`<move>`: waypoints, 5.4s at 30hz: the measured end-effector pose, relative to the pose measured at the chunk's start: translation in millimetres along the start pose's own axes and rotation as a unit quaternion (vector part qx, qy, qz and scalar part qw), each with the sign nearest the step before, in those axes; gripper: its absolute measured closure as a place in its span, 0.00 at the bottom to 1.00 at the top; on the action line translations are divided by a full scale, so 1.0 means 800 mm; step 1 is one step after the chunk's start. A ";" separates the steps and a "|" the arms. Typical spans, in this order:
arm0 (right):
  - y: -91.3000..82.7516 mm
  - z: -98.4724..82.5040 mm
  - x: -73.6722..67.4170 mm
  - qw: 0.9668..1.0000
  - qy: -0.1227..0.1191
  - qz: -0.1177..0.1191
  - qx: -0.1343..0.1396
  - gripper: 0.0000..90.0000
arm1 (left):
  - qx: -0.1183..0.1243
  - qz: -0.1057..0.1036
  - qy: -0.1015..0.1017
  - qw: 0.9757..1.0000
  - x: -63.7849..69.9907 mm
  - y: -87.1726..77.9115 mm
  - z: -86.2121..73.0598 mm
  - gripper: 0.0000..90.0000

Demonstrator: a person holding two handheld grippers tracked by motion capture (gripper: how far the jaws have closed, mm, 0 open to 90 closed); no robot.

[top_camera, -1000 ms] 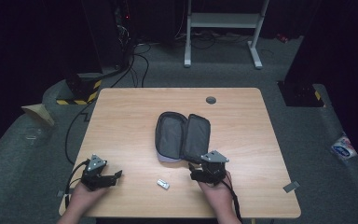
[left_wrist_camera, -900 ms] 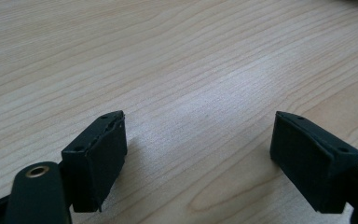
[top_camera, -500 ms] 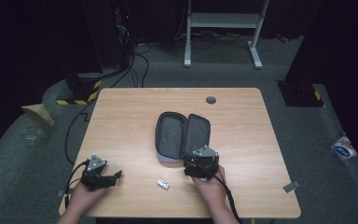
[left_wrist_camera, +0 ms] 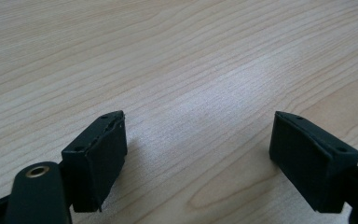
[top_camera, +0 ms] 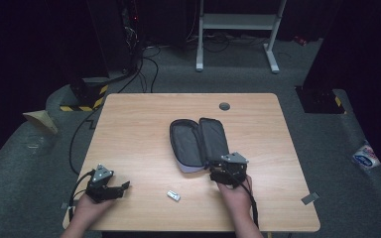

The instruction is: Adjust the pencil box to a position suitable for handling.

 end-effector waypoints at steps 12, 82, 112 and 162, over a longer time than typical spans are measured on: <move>-0.022 0.005 0.039 0.999 0.043 -0.008 0.027 0.28 | 0.000 0.000 0.000 1.000 0.000 0.000 0.000 0.21; -0.077 0.013 0.050 0.995 0.048 0.028 0.081 0.47 | 0.001 0.006 0.000 1.000 0.000 -0.001 0.000 0.22; -0.021 0.026 0.046 0.996 0.057 0.008 0.064 0.74 | 0.026 -0.015 0.011 0.999 0.064 0.040 0.049 0.65; -0.045 -0.031 0.072 1.000 0.015 -0.004 -0.012 0.33 | 0.005 0.003 0.016 1.000 0.055 0.048 0.035 0.48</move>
Point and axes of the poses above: each handheld gripper's, and its own axes: y roughly forward along the jaws, z roughly out of its top, x roughly to its right, the point moved 9 cm from there along y, roughly forward along the jaws, and after that the axes turned 12 degrees about x, right-handed, at the moved point
